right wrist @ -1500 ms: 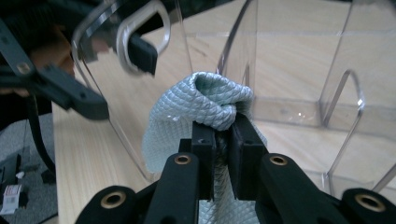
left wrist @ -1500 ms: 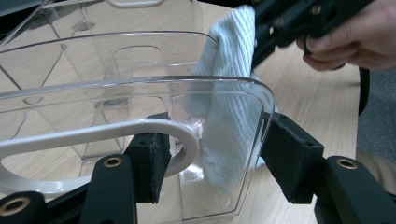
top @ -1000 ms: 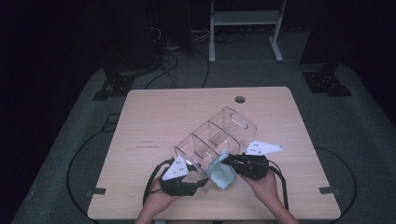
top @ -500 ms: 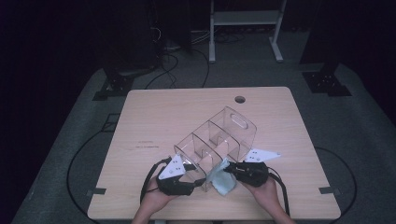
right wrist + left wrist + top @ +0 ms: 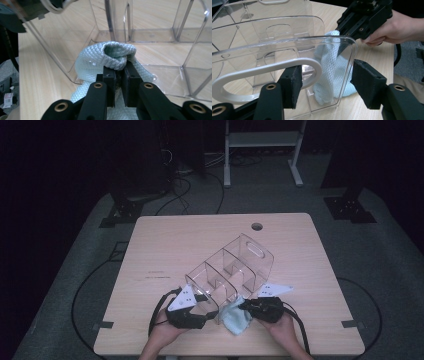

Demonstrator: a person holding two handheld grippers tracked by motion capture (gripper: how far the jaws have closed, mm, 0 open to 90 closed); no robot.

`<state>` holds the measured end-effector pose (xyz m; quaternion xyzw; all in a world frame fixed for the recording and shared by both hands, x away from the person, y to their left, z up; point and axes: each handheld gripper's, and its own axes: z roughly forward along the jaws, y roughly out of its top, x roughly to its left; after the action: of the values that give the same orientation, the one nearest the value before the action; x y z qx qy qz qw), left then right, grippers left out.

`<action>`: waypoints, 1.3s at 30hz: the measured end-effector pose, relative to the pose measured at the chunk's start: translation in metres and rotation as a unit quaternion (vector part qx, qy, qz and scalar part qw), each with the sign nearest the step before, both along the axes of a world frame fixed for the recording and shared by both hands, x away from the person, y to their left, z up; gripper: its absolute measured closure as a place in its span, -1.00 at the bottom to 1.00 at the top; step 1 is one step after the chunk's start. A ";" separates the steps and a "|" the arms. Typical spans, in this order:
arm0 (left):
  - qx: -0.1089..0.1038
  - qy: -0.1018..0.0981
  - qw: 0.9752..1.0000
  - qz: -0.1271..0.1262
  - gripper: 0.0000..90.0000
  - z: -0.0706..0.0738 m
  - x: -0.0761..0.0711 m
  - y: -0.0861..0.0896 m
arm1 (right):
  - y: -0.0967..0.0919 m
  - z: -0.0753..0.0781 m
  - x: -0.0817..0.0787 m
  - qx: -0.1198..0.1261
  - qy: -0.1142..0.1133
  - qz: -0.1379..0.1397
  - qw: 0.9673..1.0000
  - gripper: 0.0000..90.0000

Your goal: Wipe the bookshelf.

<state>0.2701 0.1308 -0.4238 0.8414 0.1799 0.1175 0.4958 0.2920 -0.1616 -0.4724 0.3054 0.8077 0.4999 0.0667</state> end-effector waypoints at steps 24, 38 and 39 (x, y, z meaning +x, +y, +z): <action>-0.008 -0.003 1.000 0.000 0.10 0.000 0.004 0.010 | 0.040 0.063 -0.033 0.023 -0.052 0.103 0.993 0.84; -0.011 -0.002 1.000 -0.004 0.08 -0.001 0.006 0.011 | 0.050 0.014 -0.026 0.000 0.000 0.096 0.995 0.84; -0.011 -0.002 1.000 -0.005 0.08 -0.001 0.006 0.011 | 0.051 0.011 -0.025 -0.004 0.005 0.097 0.995 0.84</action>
<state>0.2762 0.1413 -0.4249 0.8365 0.1765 0.1145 0.5059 0.2669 -0.1111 -0.4612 0.2277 0.8359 0.4991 0.0157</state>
